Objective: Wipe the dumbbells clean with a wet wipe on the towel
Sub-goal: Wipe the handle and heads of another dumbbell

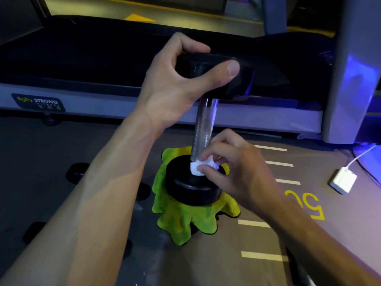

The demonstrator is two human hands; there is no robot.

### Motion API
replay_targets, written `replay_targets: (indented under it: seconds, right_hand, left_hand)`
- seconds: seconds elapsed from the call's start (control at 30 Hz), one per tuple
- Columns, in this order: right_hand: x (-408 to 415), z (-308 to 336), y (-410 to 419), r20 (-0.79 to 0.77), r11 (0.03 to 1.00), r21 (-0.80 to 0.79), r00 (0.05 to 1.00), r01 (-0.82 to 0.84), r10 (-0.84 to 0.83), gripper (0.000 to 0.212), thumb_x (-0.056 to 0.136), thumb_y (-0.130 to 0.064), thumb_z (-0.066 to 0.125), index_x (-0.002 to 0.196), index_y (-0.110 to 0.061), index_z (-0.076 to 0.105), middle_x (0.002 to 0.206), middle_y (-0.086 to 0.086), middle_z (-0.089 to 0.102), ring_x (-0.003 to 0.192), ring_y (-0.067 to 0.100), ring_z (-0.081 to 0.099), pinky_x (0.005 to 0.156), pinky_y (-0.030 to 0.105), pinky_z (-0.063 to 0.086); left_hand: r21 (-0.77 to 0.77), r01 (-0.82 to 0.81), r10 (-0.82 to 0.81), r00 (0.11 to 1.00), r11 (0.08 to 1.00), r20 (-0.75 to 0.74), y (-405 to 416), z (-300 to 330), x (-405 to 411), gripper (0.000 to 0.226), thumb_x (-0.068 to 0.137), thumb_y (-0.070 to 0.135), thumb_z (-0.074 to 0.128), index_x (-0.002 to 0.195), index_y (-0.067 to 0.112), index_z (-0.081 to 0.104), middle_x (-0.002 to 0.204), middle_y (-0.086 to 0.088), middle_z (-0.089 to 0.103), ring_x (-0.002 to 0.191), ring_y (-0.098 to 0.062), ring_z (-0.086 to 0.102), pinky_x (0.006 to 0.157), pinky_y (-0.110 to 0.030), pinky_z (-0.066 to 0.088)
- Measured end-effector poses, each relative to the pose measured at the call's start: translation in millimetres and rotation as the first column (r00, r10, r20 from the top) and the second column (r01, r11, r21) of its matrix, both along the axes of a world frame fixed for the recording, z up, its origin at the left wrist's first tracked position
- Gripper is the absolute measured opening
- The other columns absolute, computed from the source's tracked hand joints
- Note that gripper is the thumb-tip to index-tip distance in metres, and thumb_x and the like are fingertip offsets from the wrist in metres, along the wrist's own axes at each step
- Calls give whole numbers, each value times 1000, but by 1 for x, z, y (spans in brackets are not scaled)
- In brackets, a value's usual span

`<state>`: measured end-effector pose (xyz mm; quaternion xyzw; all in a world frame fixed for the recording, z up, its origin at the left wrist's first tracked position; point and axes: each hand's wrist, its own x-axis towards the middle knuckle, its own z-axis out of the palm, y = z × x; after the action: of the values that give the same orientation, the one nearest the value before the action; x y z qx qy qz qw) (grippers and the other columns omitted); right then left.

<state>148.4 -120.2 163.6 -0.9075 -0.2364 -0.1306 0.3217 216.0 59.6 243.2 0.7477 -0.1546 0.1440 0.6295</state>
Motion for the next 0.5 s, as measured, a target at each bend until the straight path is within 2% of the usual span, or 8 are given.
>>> replay_targets:
  seconds: [0.07,0.17,0.27,0.37,0.5]
  right_hand:
    - [-3,-5,1,-7,998,4,998,57,-57,12,85,-28,80,89,-27,69,92,-15,57,81,8,62,69,29,54]
    - [-7,-11,-1,-63,982,101,986,158,-152,15,83,-27,84,83,-30,69,80,-12,63,77,5,60,63,14,43]
    - [-6,-8,0,-134,978,119,979,172,-156,15,81,-21,86,79,-27,73,72,-8,65,70,12,60,60,14,44]
    - [-3,4,8,-8,985,57,986,166,-166,13,82,-19,85,79,-24,74,73,-8,65,65,12,59,60,27,50]
    - [12,17,17,231,938,282,934,204,-272,8,88,-17,82,86,-17,74,82,-8,66,71,6,60,67,16,49]
  left_hand:
    - [-10,-5,5,1000,1000,1,2,0,0,60,72,56,87,113,17,67,107,2,74,103,-15,71,92,-35,59]
    - [7,-12,12,1000,1000,-10,1,0,-1,60,73,56,87,114,19,67,108,2,74,104,-13,71,93,-35,59]
    - [19,-13,14,1000,1000,-17,1,0,-1,59,73,57,87,115,21,67,109,5,75,105,-11,71,96,-39,59]
    - [9,-13,13,1000,1000,-19,1,1,0,60,74,56,87,116,19,67,111,2,74,106,-11,71,97,-40,59]
    - [21,-27,28,999,999,-31,1,1,1,55,80,52,87,117,18,67,109,8,69,99,2,65,91,-21,54]
